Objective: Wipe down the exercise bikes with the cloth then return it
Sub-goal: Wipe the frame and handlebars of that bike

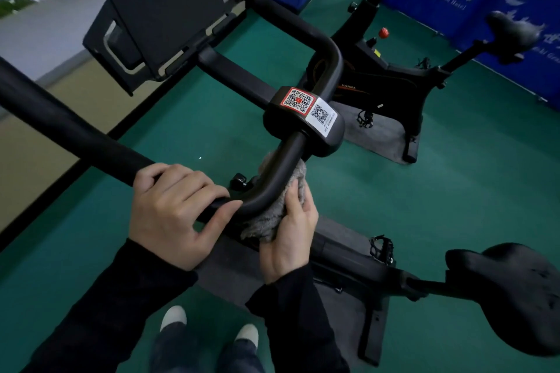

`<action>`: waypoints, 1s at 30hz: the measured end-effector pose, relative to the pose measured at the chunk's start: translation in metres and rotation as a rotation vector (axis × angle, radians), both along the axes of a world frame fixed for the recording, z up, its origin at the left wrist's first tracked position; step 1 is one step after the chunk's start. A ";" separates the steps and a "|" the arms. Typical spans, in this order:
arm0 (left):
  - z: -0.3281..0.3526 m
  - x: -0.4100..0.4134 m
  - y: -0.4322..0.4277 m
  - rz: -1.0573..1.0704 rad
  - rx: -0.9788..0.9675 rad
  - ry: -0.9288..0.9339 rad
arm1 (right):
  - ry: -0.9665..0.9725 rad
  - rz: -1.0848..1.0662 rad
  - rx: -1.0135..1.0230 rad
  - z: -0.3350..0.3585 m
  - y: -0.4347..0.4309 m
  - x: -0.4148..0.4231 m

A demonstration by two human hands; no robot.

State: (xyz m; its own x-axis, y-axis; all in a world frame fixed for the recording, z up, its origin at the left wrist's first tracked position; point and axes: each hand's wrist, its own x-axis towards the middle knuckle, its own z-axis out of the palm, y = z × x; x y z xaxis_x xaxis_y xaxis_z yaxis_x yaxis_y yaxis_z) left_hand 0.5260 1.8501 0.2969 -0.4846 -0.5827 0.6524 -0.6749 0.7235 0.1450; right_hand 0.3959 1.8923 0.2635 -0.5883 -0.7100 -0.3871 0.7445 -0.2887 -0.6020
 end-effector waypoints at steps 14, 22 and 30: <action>-0.005 -0.001 0.000 0.012 -0.004 0.009 | 0.008 0.182 0.019 0.008 0.016 0.000; -0.001 -0.001 -0.001 -0.004 0.005 0.006 | 0.058 0.204 0.048 0.016 0.024 0.001; 0.003 -0.019 0.017 0.147 0.118 0.048 | 1.029 0.100 0.304 0.027 0.039 -0.059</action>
State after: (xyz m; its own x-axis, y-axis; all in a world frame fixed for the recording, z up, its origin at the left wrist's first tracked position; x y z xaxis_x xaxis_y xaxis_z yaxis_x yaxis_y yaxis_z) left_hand 0.5069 1.8671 0.2994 -0.3585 -0.7187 0.5957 -0.7624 0.5937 0.2574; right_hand 0.3371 1.9315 0.2902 -0.6767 -0.7305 0.0918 -0.1483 0.0131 -0.9889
